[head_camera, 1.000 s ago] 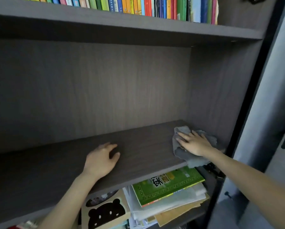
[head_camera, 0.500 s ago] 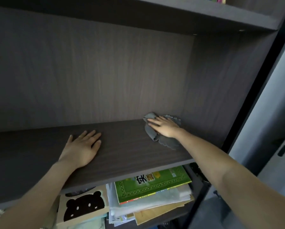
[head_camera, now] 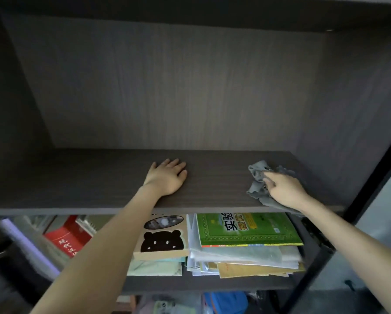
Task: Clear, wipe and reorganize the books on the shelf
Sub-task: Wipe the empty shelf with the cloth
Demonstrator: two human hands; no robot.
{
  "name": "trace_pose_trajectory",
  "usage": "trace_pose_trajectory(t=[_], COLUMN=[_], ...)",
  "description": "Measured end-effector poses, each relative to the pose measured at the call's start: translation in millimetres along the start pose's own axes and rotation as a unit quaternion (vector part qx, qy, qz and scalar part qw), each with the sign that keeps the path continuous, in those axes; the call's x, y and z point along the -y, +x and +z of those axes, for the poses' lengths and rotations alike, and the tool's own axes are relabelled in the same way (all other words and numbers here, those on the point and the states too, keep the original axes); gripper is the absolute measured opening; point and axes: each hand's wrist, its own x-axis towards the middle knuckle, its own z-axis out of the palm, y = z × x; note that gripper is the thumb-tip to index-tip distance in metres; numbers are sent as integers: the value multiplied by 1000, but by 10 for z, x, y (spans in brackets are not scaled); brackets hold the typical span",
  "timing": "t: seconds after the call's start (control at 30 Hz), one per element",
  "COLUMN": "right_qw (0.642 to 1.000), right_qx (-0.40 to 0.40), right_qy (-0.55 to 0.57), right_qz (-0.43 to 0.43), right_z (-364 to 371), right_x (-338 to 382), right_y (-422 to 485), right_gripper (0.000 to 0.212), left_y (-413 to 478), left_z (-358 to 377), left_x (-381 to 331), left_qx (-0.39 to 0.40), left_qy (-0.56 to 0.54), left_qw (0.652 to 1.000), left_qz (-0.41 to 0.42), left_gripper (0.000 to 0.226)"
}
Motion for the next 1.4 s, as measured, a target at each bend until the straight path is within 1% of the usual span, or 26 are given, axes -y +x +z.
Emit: trace_pose_trajectory(t=[0.07,0.13,0.17,0.2,0.23,0.27,0.3,0.33,0.37,0.4,0.43,0.47,0.5,0.57,0.63,0.73,0.8,0.87,0.93,0.97,1.0,1.07,1.13,1.2,1.33,1.4], right_qw=[993,969,960,958,959,957,947,945,955,965,969,970,969,966,955,920,897,873,847,845,855,898,931,942,927,920], right_qx=[-21,-60,-83,-86,-60,-2,78,143,175,180,172,156,151,146,136,149,161,165,172,175,173,169,164,138,125,139], right_qy=[104,224,250,250,247,256,276,247,169,60,-13,-55,-73,-88,-80,-18,-1,-4,0,8,18,11,-40,-64,-49,-34], right_qz=[-48,-81,-95,-112,-125,-135,-145,-158,-172,-179,-177,-179,-179,-195,-251,-362,-411,-460,-502,-505,-489,-405,-324,-300,-349,-364], right_z=[35,-106,-223,-342,-429,-464,-445,-344,-216,-69,65,158,235,404,625,890,951,980,968,935,893,791,747,871,1222,1333], right_x=[167,286,289,287,251,234,255,287,319,362,433,568,747,1249,1970,3207,3806,3982,3728,3497,3239,2792,2673,2986,4134,4580], right_y=[-99,-52,1,56,95,107,85,56,37,80,160,259,373,540,594,394,205,108,123,196,305,606,856,974,948,960], right_gripper=[36,42,44,47,52,55,54,50,52,63,75,81,82,70,64,69,66,59,53,50,49,48,51,53,61,65], left_y=[-107,-230,-295,-367,-445,-533,-625,-729,-834,-956,-1084,-1216,-1348,-1598,-1820,-2026,-2077,-2121,-2179,-2202,-2225,-2218,-2198,-2196,-2207,-2184], left_z=[5,8,1,-6,-13,-27,-55,-95,-146,-203,-265,-338,-416,-579,-732,-893,-934,-936,-901,-881,-863,-851,-855,-893,-1036,-1050], left_x=[-26,-18,-2,32,65,116,183,269,346,437,528,625,719,883,1021,1197,1290,1388,1516,1584,1640,1716,1731,1737,1779,1781], left_qx=[-3,-22,-33,-47,-67,-93,-122,-150,-176,-201,-226,-255,-286,-345,-389,-417,-430,-435,-437,-438,-440,-439,-434,-443,-477,-490], left_qy=[3,2,-6,-20,-36,-49,-52,-48,-48,-56,-74,-100,-131,-198,-242,-253,-246,-244,-253,-258,-262,-266,-265,-264,-258,-259], left_qw=[1000,1000,999,998,997,994,991,987,983,978,971,961,946,909,876,852,844,837,828,824,819,815,818,816,805,798], left_qz=[2,10,17,22,25,26,25,20,13,0,-20,-47,-75,-123,-154,-187,-206,-226,-244,-251,-258,-269,-271,-261,-241,-237], left_gripper=[52,51,50,49,47,44,40,35,31,28,26,24,22,16,15,18,17,16,15,14,14,14,14,15,16,16])
